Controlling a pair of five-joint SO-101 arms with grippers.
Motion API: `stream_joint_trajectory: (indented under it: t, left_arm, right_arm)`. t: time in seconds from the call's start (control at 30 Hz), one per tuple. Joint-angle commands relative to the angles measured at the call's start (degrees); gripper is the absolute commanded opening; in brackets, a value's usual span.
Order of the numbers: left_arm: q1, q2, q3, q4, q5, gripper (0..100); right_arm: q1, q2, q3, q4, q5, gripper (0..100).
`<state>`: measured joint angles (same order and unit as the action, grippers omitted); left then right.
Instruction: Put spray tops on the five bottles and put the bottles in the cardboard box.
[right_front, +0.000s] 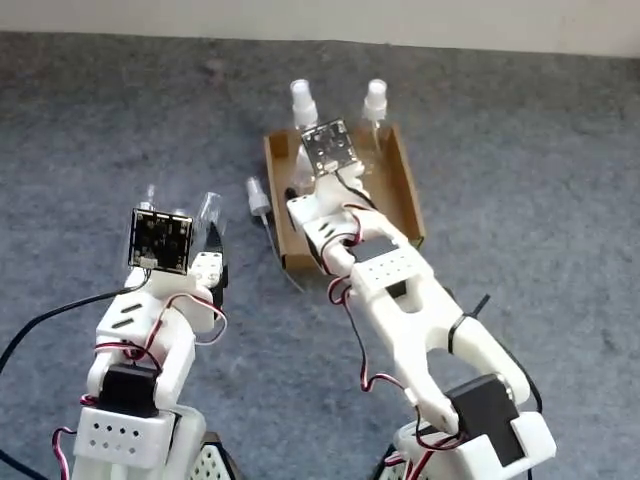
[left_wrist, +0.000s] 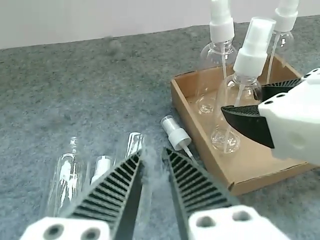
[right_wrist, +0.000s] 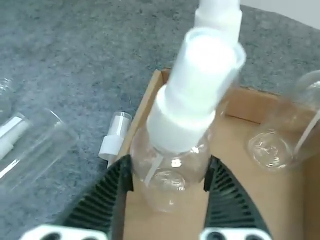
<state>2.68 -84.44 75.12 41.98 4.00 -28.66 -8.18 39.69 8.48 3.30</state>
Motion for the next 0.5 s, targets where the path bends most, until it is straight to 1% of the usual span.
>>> stream_joint_trajectory:
  t: [0.0, 0.1, 0.17, 0.47]
  left_arm:
    - [-0.40, -0.22, -0.22, 0.09, -0.26, 0]
    - [-0.40, -0.22, -0.22, 0.09, -0.26, 0]
    - [-0.40, -0.22, -0.22, 0.09, -0.26, 0]
    - [-0.40, -0.13, -0.22, 0.09, -0.09, 0]
  right_arm:
    - [-0.66, -1.19, -2.68, -0.75, 0.70, 16.1]
    - [-0.75, -1.27, -2.68, -0.66, 0.70, 23.4]
    - [-0.75, -1.27, -3.03, 1.27, 0.70, 25.9]
    - [-1.10, -1.36, -14.37, 11.47, 0.70, 26.0]
